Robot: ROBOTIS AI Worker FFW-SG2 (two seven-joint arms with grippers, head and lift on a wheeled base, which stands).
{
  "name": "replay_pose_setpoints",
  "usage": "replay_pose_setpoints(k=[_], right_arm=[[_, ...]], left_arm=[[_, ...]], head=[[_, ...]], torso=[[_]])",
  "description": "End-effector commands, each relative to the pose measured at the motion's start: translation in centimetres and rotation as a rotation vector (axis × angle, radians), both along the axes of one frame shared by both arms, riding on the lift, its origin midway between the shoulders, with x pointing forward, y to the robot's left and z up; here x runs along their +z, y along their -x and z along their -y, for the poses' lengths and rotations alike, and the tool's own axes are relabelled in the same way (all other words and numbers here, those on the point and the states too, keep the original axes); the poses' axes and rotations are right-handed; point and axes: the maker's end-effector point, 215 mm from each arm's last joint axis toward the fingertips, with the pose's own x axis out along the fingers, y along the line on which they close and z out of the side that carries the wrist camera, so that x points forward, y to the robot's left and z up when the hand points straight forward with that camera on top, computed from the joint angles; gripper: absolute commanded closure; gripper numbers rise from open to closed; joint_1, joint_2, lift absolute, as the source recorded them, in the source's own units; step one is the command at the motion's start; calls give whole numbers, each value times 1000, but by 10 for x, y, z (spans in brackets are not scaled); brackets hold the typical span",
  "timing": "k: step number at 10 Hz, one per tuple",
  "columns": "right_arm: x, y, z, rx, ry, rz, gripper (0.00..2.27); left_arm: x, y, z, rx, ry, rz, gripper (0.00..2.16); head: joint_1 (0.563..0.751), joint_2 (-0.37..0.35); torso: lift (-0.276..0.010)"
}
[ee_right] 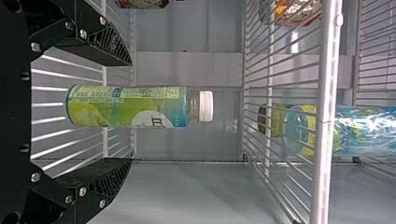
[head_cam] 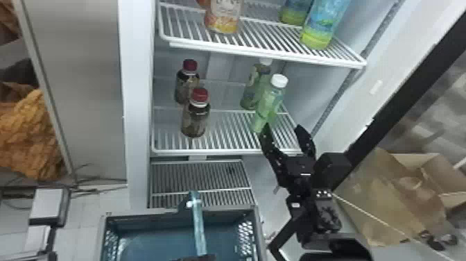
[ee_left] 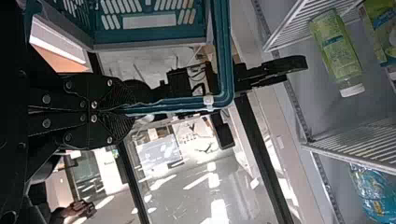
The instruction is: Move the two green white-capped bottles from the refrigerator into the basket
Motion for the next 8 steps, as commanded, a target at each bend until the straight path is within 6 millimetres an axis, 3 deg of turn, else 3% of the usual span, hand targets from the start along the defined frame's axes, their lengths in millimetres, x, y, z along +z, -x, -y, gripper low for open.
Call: replay_pose_setpoints(k=[1, 8], right_arm=[[3, -13, -4, 11, 2, 8, 318], [4, -54, 5, -11, -3, 19, 272]], left_arm=[[0, -1, 1, -1, 1, 0, 1134], [2, 0, 3, -6, 4, 4, 1134]], head=[[695, -350], [695, -350]], torso=[[-263], [-263]])
